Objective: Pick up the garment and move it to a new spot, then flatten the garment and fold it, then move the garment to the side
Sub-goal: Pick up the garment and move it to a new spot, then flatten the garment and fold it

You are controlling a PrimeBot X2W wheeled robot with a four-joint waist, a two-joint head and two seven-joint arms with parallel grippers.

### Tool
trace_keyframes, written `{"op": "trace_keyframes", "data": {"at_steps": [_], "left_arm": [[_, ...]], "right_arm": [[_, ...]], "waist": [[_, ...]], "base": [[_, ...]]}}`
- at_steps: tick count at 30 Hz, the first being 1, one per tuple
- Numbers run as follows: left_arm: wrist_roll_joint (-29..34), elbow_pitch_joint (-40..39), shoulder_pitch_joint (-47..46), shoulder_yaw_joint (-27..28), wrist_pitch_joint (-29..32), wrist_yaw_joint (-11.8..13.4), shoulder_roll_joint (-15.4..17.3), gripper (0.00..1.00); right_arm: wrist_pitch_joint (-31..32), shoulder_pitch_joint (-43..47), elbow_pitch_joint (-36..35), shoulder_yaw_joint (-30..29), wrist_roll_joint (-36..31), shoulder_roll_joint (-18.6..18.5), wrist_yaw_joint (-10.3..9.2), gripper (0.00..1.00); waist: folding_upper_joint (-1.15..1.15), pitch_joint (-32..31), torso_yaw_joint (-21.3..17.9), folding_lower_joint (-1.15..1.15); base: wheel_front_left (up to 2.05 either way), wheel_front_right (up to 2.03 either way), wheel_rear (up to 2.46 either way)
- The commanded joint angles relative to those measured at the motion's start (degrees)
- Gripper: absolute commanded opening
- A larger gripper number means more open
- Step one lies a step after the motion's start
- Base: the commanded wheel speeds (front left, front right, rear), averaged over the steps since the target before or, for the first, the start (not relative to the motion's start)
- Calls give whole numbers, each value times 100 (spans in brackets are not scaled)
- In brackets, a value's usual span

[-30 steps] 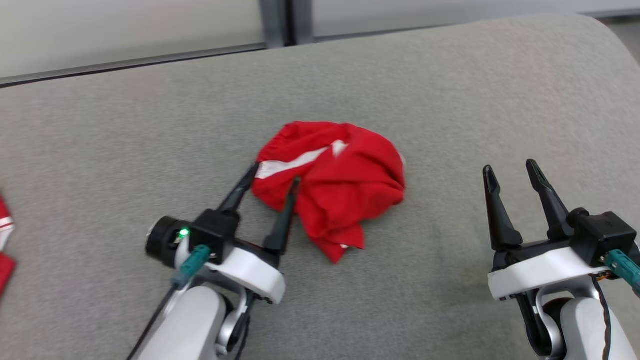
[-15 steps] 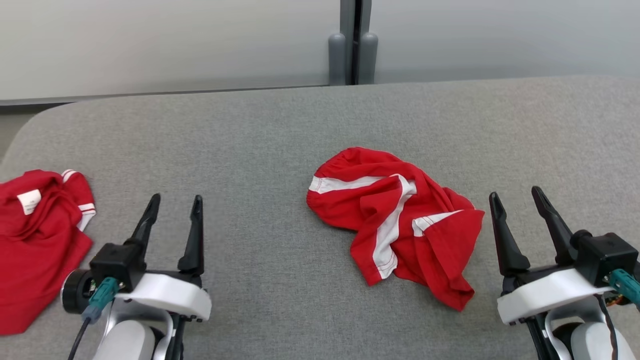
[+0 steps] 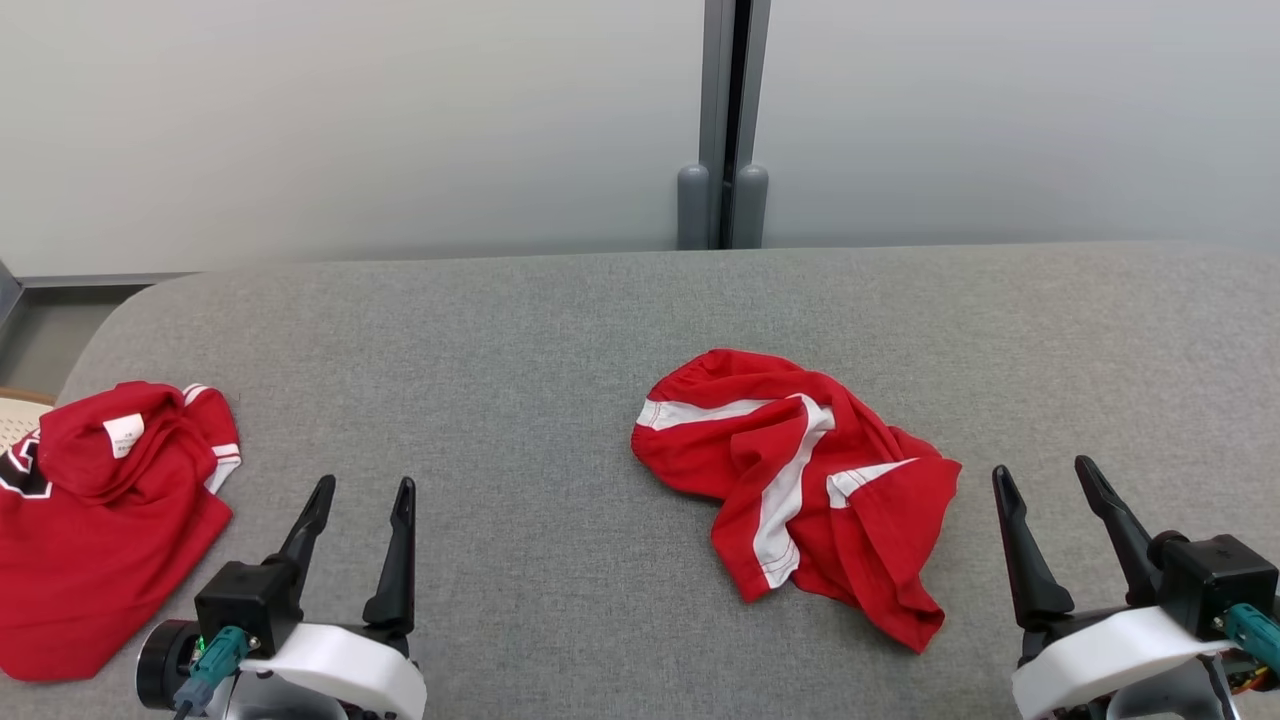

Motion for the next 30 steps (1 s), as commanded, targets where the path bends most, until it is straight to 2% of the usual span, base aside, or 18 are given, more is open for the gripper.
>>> {"op": "trace_keyframes", "data": {"at_steps": [1,23,30], "left_arm": [[1,-59,97,-8,23,59,49,100],[-2,-227,281,-156,84,172,106,100],[-3,-228,179,-196,91,193,92,100]], "right_arm": [[44,99,-66,-17,-18,-12,0,100],[195,265,-153,17,-16,17,0,100],[365,267,81,371,50,-27,0,100]], "waist": [[0,-88,-1,0],[0,-172,11,0],[0,-102,74,0]], "base": [[0,0,0],[0,0,0],[0,0,0]]}}
